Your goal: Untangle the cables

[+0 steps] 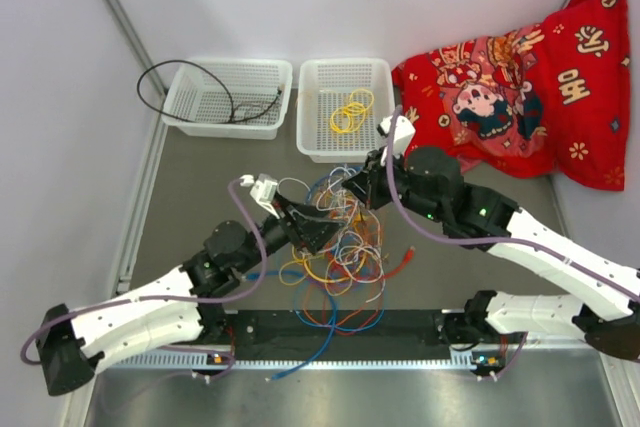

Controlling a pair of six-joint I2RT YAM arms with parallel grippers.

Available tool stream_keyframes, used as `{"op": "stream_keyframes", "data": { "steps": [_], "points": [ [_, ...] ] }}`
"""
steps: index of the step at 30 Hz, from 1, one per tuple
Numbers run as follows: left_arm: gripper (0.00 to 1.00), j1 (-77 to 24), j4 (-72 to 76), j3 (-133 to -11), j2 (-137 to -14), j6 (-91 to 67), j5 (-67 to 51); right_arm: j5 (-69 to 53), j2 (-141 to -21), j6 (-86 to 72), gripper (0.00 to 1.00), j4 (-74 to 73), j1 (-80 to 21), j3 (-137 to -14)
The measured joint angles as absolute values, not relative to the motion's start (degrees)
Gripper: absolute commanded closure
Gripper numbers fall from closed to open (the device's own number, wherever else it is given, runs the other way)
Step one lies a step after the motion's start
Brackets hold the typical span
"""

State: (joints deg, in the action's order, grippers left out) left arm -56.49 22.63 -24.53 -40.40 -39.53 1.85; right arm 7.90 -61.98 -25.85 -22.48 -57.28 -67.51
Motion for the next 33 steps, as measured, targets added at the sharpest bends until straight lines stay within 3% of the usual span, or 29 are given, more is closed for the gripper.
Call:
{"op": "stream_keyframes", "data": {
  "steps": [15,16,20,21,22,23,26,29,33],
  "points": [
    [0.19,-60.05,38.04,-26.79,-57.14,-34.33,-0.89,6.94,-60.8,-33.63,1.0,-22.37,-57.28,-67.61],
    [0.21,-60.05,38.81,-27.2,-57.8,-34.28,-0.8,6.74,-60.8,-33.91,1.0,-22.37,-57.28,-67.61],
    [0.57,-60.05,40.99,-29.15,-60.6,-34.35,-0.54,5.87,-60.75,-34.83,1.0,-22.37,-57.28,-67.61],
    [0.88,-60.05,41.32,-29.65,-61.25,-34.33,-0.56,5.85,-60.75,-35.05,0.96,-22.35,-57.28,-67.61],
    [1.0,-60.05,41.65,-30.15,-61.82,-34.28,-0.6,5.85,-60.64,-35.14,0.82,-22.37,-57.28,-67.61],
    [1.0,-60.05,41.89,-30.5,-62.19,-34.39,-0.62,5.85,-60.47,-35.18,0.48,-22.37,-57.28,-67.61],
    [1.0,-60.16,40.71,-31.2,-61.73,-33.47,0.1,6.0,-59.4,-35.16,0.17,-22.39,-57.28,-67.61],
    [1.0,-60.14,36.45,-31.4,-57.95,-32.75,2.5,7.97,-56.53,-33.98,0.1,-23.46,-57.32,-67.61],
    [1.0,-60.14,28.49,-32.75,-48.6,-31.27,7.07,13.08,-50.81,-31.99,0.1,-25.06,-57.36,-67.59]
  ]
}}
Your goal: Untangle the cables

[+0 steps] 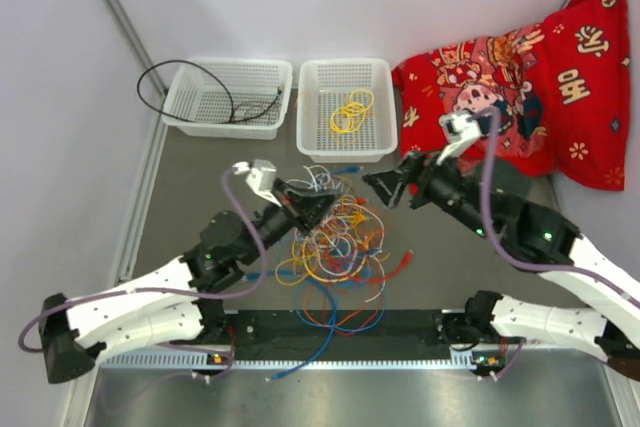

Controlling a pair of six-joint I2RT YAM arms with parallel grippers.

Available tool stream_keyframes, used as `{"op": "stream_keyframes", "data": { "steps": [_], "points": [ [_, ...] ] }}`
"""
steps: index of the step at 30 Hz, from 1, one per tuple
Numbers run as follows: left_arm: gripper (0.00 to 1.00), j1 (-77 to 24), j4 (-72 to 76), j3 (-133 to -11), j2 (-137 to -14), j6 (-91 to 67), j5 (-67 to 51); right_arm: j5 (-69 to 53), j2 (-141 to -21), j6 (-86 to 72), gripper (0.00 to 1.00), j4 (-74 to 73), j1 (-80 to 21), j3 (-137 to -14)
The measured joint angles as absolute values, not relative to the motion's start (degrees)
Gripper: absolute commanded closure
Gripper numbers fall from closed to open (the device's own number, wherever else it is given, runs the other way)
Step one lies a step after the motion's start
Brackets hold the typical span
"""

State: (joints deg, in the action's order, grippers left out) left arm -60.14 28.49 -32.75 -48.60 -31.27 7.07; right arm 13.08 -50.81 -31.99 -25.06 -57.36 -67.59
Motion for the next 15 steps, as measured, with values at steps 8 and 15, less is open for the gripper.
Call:
{"op": "stream_keyframes", "data": {
  "steps": [8,15],
  "points": [
    [1.0,-60.1,14.72,-44.99,-40.82,-27.9,15.38,12.01,-38.81,-28.95,0.26,-21.34,-57.36,-61.34],
    [1.0,-60.1,10.94,-48.16,-45.67,-27.2,16.43,-0.93,-42.72,-32.36,0.25,-14.37,-58.52,-53.78]
  ]
}}
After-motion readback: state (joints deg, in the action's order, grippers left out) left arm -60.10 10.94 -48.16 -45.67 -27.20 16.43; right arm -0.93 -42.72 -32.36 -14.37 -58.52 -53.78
